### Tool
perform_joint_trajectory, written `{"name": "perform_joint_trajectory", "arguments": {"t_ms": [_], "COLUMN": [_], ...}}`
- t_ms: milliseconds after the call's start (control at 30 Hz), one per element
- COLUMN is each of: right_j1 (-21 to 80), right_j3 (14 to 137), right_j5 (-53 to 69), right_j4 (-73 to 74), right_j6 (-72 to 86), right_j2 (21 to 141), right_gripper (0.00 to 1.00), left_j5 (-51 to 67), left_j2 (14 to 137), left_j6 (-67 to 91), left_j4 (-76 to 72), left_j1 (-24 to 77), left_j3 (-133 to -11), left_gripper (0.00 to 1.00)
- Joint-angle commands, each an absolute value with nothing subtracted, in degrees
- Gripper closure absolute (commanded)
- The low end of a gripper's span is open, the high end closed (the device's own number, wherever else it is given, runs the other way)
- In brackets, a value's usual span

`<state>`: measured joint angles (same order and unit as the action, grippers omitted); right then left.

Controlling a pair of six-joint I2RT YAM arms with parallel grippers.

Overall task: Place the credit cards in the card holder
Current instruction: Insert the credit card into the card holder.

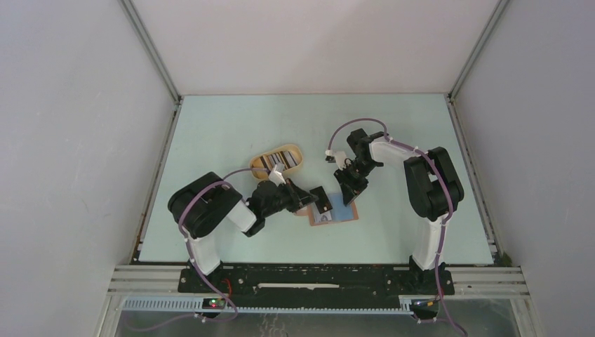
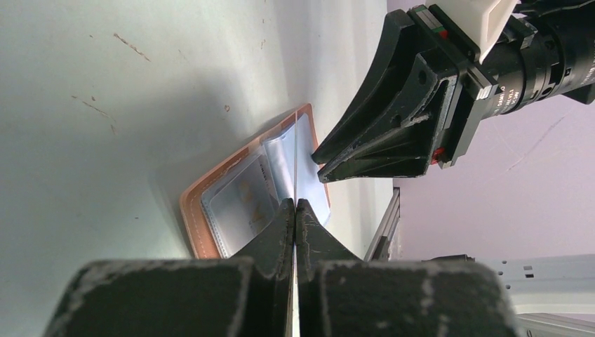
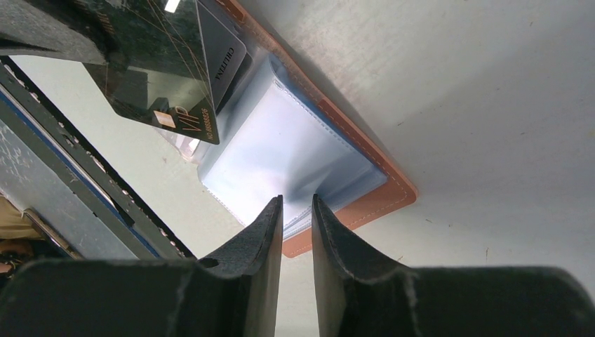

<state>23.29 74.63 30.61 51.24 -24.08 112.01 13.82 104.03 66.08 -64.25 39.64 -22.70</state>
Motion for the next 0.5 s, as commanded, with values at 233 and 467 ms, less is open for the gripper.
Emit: {"name": "perform_joint_trajectory", "arguments": {"t_ms": [233,467], "right_j1": [23.6,23.6], "right_j3": [76.0,76.0], "right_j5": [29.7,29.6], "right_j4": [51.3,51.3], "right_j6": [-24.0,-24.0], "right_j2": [113.1,113.1], "right_gripper": [0.7,0.7], "left_j5": [14.5,14.6], "left_j2": [106.4,107.1], "left_j6": [67.2,67.6], "left_j4": [-66.8,-66.5], "left_j1": [40.7,41.1], "left_j3": [-23.6,-23.9], "left_gripper": [1.0,1.0]}}
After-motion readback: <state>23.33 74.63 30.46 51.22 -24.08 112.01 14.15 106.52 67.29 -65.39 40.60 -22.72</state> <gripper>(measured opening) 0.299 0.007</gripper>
